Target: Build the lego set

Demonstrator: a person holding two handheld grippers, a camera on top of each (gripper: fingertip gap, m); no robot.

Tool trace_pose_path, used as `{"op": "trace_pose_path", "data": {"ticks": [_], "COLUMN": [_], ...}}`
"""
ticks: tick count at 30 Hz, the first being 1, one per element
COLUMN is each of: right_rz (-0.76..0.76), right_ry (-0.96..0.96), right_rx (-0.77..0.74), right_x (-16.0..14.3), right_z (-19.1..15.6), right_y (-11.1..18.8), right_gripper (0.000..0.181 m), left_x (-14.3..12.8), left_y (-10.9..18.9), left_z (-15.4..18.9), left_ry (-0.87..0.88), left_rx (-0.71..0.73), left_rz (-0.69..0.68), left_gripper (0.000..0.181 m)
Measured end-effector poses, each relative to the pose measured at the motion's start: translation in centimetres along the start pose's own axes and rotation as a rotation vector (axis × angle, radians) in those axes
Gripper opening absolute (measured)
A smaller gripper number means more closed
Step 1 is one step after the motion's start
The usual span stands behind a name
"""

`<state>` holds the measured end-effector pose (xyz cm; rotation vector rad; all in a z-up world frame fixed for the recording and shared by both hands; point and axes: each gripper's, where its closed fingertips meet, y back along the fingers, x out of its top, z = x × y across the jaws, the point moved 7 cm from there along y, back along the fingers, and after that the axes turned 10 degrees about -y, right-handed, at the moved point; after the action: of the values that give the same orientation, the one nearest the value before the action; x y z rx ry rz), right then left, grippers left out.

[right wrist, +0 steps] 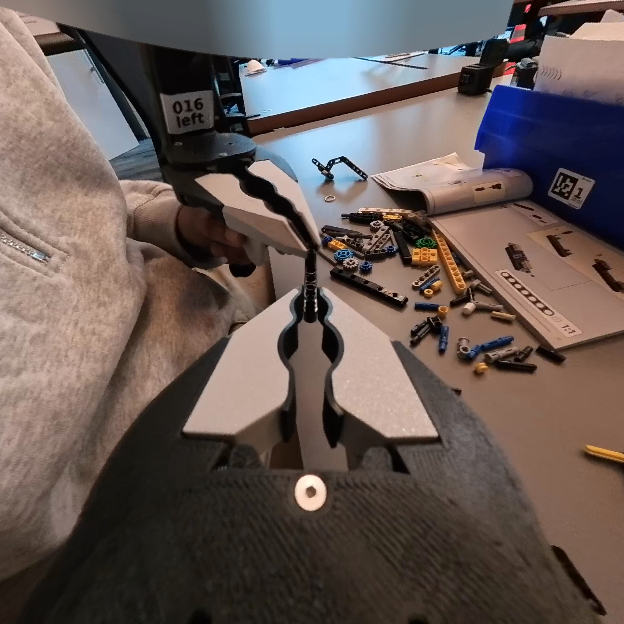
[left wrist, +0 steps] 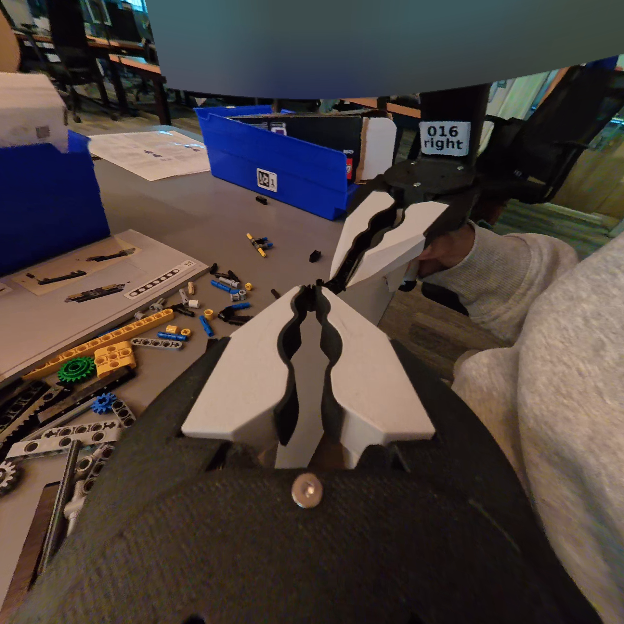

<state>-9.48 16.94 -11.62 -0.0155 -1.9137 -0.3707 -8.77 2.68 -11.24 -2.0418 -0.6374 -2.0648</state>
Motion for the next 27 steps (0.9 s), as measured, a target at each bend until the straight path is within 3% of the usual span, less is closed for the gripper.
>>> {"op": "trace_pose_path", "data": {"ticks": [16,27], "right_rz": [-0.068,-0.118], "right_ry": [-0.055,-0.088], "right_rx": [0.180,0.371], "right_x": [-0.7,-1.3], "right_z": [-1.1,-2.8], "right_y": [0.6,0.4], "right_gripper": [0.005,0.005], "left_x": [-0.3,-0.5], "left_y": [0.8,1.6], "left_z": [0.7,1.9], "left_ry": [0.073,0.073], "left_rx": [-0.322,-0.666], "left_rz": [-0.010,0.016], "left_gripper": [0.002,0.002]}}
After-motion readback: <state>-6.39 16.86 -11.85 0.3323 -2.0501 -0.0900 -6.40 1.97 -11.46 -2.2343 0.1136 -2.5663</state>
